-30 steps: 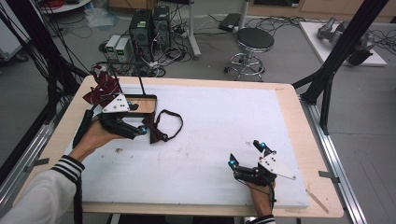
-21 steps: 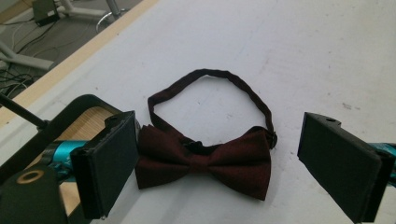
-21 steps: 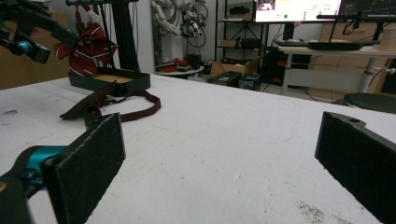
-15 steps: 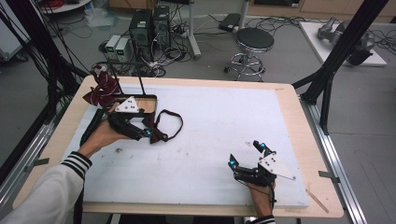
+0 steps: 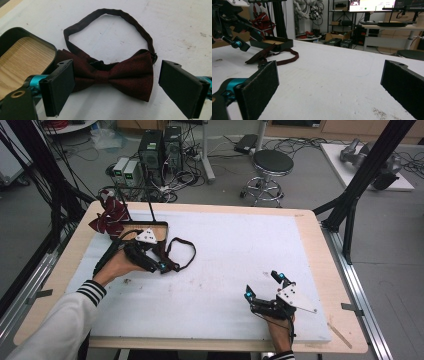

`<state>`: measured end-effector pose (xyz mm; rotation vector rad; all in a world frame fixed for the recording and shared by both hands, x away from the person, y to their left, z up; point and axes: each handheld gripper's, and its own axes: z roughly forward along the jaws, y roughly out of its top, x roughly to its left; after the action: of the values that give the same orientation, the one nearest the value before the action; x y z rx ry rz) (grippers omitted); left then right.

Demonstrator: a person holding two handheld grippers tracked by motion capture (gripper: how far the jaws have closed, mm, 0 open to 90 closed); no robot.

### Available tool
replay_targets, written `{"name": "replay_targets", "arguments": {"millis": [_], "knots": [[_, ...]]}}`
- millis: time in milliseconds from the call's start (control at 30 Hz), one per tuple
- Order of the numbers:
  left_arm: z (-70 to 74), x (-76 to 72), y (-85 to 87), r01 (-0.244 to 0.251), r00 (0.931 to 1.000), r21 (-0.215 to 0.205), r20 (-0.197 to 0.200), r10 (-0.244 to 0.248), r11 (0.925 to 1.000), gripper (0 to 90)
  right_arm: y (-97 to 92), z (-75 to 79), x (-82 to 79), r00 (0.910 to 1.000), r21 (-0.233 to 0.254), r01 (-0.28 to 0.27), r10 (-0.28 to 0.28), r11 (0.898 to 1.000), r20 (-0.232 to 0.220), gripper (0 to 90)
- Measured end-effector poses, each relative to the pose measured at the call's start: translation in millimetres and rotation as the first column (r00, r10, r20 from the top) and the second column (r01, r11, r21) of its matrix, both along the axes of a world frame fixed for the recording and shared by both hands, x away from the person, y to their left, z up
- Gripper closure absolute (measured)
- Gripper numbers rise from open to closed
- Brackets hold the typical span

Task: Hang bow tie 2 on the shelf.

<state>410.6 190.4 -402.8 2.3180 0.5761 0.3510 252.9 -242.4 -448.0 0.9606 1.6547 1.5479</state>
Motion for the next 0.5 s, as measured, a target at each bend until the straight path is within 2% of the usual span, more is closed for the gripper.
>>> {"name": "replay_targets", "arguments": {"millis": [100,233,500], "knots": [[-2.0,-0.4,-2.2,0.012,0.9999,-0.001,0.0,-0.012,0.9999,14.8,0.0,0.0,-0.2,1.0,0.003,0.002,-0.002,1.0,-0.003,0.8],[-3.7,-1.2,-6.5,0.049,0.9988,0.019,-0.001,-0.049,0.9986,15.1,0.1,0.0,-0.3,1.0,0.004,0.002,-0.002,1.0,-0.005,0.8],[-6.4,-0.2,-13.2,0.112,0.9937,0.027,-0.003,-0.112,0.9934,17.8,0.1,-0.1,0.1,1.0,0.0,0.0,0.0,1.0,0.001,0.8]]}}
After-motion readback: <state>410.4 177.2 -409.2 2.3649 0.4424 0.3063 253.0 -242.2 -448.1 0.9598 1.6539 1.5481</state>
